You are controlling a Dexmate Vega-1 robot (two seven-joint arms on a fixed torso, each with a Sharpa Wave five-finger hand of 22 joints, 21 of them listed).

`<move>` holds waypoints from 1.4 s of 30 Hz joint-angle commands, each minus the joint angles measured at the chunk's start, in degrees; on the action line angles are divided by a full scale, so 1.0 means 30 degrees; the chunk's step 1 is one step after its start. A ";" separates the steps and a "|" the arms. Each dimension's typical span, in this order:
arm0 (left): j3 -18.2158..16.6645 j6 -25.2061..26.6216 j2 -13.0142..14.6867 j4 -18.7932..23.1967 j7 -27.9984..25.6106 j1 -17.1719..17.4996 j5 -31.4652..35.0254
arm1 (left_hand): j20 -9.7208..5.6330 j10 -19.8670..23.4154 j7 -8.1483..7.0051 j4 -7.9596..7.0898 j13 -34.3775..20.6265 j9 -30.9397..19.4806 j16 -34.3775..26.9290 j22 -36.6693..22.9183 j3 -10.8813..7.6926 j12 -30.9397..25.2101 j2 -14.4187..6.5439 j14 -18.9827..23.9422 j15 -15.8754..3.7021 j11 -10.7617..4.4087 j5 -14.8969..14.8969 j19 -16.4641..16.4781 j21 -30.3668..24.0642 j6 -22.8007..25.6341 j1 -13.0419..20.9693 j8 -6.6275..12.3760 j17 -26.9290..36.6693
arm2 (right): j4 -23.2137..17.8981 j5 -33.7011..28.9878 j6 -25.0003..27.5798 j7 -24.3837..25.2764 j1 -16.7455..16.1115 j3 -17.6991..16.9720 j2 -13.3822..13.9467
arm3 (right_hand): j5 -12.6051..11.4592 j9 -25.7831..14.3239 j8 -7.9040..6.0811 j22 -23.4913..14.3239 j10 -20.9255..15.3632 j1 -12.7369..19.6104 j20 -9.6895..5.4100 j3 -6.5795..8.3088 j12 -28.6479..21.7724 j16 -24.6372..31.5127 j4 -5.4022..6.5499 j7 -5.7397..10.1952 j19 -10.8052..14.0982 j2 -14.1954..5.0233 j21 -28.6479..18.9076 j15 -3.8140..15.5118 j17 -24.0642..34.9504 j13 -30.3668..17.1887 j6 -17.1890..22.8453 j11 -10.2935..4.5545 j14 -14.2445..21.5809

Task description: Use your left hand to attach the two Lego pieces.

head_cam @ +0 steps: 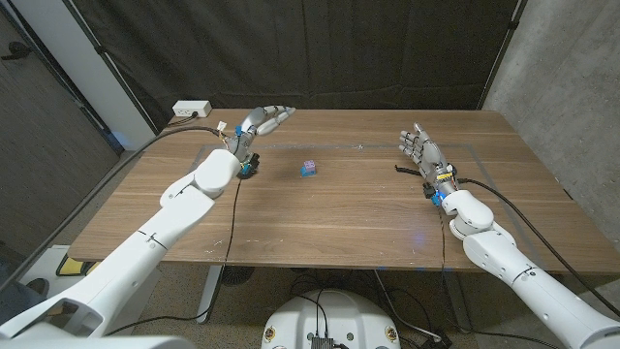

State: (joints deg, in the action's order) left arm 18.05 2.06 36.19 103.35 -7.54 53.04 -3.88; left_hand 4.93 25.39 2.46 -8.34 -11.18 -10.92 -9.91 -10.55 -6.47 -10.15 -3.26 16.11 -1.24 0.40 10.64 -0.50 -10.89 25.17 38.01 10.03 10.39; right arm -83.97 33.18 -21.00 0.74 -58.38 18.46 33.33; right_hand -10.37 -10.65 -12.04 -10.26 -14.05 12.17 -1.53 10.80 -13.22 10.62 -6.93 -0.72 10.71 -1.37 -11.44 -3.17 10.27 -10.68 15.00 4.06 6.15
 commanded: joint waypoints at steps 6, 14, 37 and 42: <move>-0.0662 -0.4974 -0.0948 -0.4190 0.3366 -0.0538 -0.6726 | -0.0389 -0.2450 0.0392 -0.0288 -0.0004 0.0026 -0.0091 -0.0038 0.1067 -0.0034 0.0362 -0.1834 0.0360 0.0493 0.0358 -0.1865 0.0144 -0.3147 -0.1933 -0.0026 0.0095 | -0.0675 0.0123 0.0198 0.0334 -0.0275 -0.0199 0.0093 | -0.0093 -0.0074 0.0452 -0.0084 0.0343 -0.0271 -0.0130 -0.0236 0.0285 0.0058 0.0023 -0.0932 0.1046 0.0282 -0.0330 -0.0010 0.0072 0.0007 -0.0943 0.0596 0.0234; -0.0418 -0.6096 -0.1260 -0.5167 0.4284 -0.0586 -0.7764 | -0.0658 -0.4003 0.0261 -0.0285 0.0017 0.0048 0.0007 -0.0062 0.1668 -0.0032 0.0447 -0.3551 0.0420 0.0583 0.0585 -0.3822 0.0218 -0.4363 -0.3010 0.0040 0.0086 | -0.0538 0.0104 0.0048 0.0029 -0.0053 -0.0228 0.0191 | -0.0118 -0.0076 0.0426 -0.0082 0.0294 -0.0229 -0.0166 -0.0213 0.0273 0.0025 0.0020 -0.0906 0.0786 0.0216 -0.0191 -0.0057 0.0068 0.0005 -0.0992 0.0604 0.0186; 0.0348 -0.7369 -0.1604 -0.5926 0.4053 -0.0442 -0.7073 | 0.1346 -0.6835 -0.1489 0.0179 -0.0001 0.0034 -0.0496 -0.0064 0.2739 -0.0434 0.0379 -0.4759 0.1459 0.0066 0.1156 -0.1102 -0.1298 -0.7304 -0.4223 0.0284 0.0084 | -0.0306 0.0479 0.0546 -0.0818 0.0033 -0.0149 0.0650 | -0.0134 -0.0102 0.0342 -0.0026 0.0614 0.0217 -0.0213 -0.0033 0.0388 -0.0079 -0.0095 -0.1020 0.1360 -0.0128 -0.0047 -0.0150 0.0063 -0.0028 -0.1452 0.0762 0.0472; 0.0651 -0.8177 -0.2288 -0.6884 0.4239 -0.0626 -0.7159 | 0.0973 -0.6170 -0.1533 0.0268 -0.0009 0.0028 -0.0652 -0.0053 0.2866 -0.0720 0.0435 -0.4146 0.1261 0.0084 0.1208 -0.0780 -0.1305 -0.6613 -0.4213 0.0574 0.0093 | -0.0107 0.0683 0.0310 -0.0451 -0.0129 -0.0245 0.0223 | -0.0072 -0.0100 0.0042 -0.0068 0.0406 0.0173 -0.0211 -0.0110 0.0297 -0.0242 -0.0067 -0.0104 -0.0172 -0.0089 0.0365 0.0000 0.0068 -0.0020 -0.0629 0.0435 -0.0514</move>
State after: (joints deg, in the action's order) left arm 18.40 -18.96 31.51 86.41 5.48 51.84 -26.80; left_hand 8.13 5.77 -2.24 -7.41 -11.08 -10.66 -11.53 -10.54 1.68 -11.62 -2.05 2.78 2.55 0.57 14.00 -3.40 -14.42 4.03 25.53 11.20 10.55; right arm -85.19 34.38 -19.32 -1.39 -58.12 18.10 35.19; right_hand -10.41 -10.80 -11.44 -10.28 -12.54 12.35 -2.06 10.36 -12.07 10.12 -7.12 -2.20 11.35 -1.55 -10.56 -3.48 10.26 -10.68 12.09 5.99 5.38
